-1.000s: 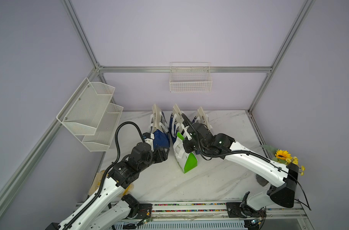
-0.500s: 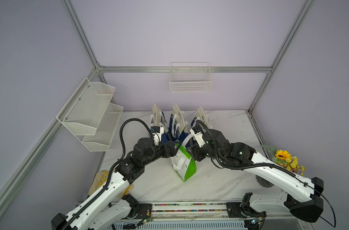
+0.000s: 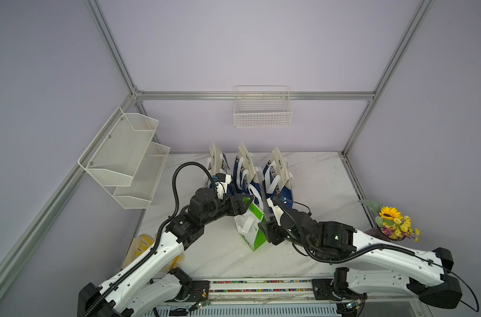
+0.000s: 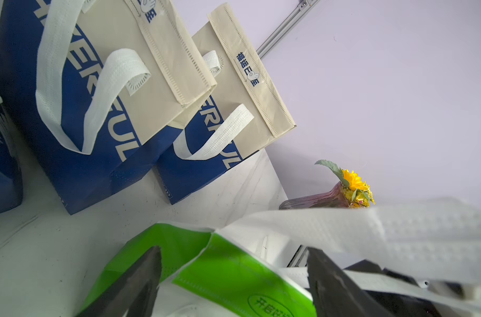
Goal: Open the takeout bag
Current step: Adjust the takeout bag at the center of the board.
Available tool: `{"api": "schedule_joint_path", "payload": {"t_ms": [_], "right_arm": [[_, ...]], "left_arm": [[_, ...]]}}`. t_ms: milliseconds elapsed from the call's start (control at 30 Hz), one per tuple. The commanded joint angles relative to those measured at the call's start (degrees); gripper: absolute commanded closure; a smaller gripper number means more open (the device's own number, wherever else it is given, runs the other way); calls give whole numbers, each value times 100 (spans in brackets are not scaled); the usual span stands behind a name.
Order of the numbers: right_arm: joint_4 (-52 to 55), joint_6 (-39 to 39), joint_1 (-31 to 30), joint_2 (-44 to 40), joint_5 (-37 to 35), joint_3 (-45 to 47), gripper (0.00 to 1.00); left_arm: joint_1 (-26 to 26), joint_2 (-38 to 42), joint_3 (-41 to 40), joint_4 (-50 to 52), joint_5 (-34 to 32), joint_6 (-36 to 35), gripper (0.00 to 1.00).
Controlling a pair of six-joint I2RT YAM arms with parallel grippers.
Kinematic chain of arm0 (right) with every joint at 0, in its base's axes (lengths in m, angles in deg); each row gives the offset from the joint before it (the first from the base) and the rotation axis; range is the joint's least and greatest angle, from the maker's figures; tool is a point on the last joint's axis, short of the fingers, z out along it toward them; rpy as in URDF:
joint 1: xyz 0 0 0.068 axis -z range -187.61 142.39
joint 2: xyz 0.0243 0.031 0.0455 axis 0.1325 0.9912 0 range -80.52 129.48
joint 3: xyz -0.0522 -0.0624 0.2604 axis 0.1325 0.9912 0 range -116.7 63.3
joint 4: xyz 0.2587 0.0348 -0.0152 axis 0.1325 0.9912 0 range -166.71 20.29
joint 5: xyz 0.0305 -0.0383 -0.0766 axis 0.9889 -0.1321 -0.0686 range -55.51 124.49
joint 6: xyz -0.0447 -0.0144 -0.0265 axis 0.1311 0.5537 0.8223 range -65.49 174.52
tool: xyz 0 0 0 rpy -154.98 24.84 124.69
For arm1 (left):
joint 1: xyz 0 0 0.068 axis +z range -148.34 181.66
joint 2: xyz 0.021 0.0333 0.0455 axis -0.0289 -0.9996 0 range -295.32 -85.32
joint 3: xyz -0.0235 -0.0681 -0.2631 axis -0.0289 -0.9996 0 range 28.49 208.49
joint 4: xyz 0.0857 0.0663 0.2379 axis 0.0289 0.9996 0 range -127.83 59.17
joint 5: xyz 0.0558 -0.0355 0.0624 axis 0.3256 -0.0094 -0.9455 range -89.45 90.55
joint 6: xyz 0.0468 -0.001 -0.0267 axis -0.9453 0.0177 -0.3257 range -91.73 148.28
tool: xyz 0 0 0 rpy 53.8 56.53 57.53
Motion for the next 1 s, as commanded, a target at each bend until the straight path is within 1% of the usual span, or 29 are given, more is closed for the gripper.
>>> {"api": "schedule_joint_path", "payload": {"t_ms": [0,33,100,233,333,400,433,533,567,667,733,800,900,933,967], "right_arm": [[-956,-404,-27,294,57,130,55],[-1006,-427,-29,402,-29,122,60],[-931,-537,-28,541,-162,61,67],[-965,-277,-18,536,-204,79,74],[-1007,302,24,638,35,80,77],[-1020,725,118,752,170,47,81],[-1041,921,183,808,216,19,84],[-1034,1319,465,910,389,-93,95],[-1025,1406,571,897,433,-137,98],[-926,1634,850,713,513,-195,98],[-799,1667,1043,577,504,-225,93],[-692,1662,1129,509,399,-252,80],[-410,1572,1139,475,424,-268,52],[-333,1481,1134,461,379,-269,46],[-297,1467,1138,417,316,-258,42]], "left_arm": [[59,77,-110,-239,-174,-53,17],[73,69,-103,-215,-223,-66,17],[110,14,-80,-186,-281,-82,17],[190,-201,-16,-204,-183,-118,19],[201,-318,13,-300,-77,-79,20],[207,-319,-21,-405,-72,-40,20],[209,-308,-39,-440,-95,-37,20],[233,-221,-63,-418,-149,-5,20],[242,-175,-66,-399,-150,9,20],[261,-11,-25,-259,-201,9,19],[270,83,79,-24,-340,-27,18],[309,104,240,324,-543,-36,16],[424,2,485,763,-722,51,15],[461,-51,521,779,-683,90,15],[486,-92,541,761,-631,110,15]]}}
